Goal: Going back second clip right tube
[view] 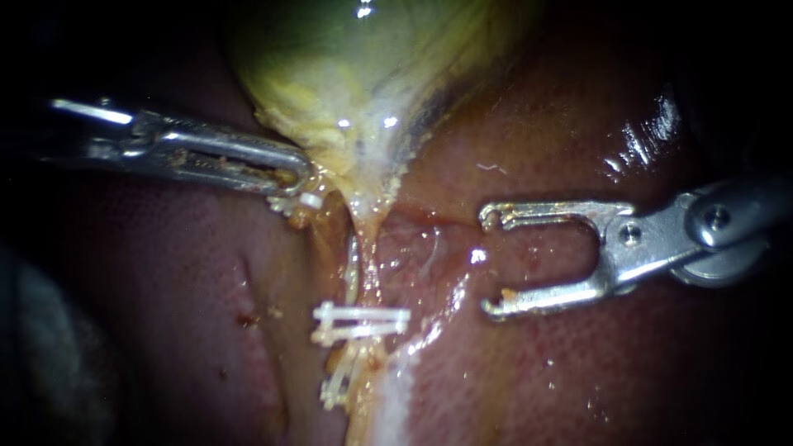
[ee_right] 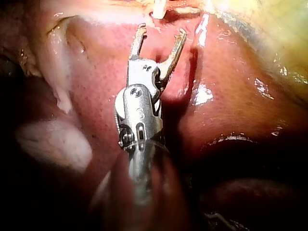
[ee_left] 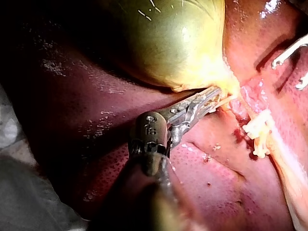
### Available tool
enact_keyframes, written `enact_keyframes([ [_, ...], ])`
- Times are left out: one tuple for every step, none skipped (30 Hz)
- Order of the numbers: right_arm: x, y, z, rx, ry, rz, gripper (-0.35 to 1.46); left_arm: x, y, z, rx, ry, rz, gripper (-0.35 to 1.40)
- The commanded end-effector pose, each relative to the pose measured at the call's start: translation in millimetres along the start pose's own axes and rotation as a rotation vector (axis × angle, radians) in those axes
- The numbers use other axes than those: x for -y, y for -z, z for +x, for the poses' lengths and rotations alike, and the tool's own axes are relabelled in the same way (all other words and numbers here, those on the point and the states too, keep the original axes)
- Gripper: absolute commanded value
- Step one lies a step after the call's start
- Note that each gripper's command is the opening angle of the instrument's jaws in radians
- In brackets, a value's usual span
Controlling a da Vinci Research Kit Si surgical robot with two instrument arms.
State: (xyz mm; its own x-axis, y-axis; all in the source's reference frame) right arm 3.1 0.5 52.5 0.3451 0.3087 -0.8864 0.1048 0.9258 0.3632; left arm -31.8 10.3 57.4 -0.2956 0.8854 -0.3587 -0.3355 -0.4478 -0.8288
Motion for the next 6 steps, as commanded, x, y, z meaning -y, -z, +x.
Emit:
enact_keyframes([
  [0.0, 0.0, 0.0, 0.000, 0.000, 0.000, 0.50, 0.0, 0.0, 0.0, 0.001, 0.000, 0.001, -0.35],
  [0.0, 0.0, 0.0, 0.000, 0.000, 0.000, 0.50, 0.0, 0.0, 0.0, 0.001, 0.000, 0.001, -0.35],
  [0.0, 0.0, 0.0, 0.000, 0.000, 0.000, 0.50, 0.0, 0.0, 0.0, 0.001, 0.000, 0.001, -0.35],
  [0.0, 0.0, 0.0, 0.000, 0.000, 0.000, 0.50, 0.0, 0.0, 0.0, 0.001, 0.000, 0.001, -0.35],
  [0.0, 0.0, 0.0, 0.000, 0.000, 0.000, 0.50, 0.0, 0.0, 0.0, 0.001, 0.000, 0.001, -0.35],
  [0.0, 0.0, 0.0, 0.000, 0.000, 0.000, 0.50, 0.0, 0.0, 0.0, 0.001, 0.000, 0.001, -0.35],
])
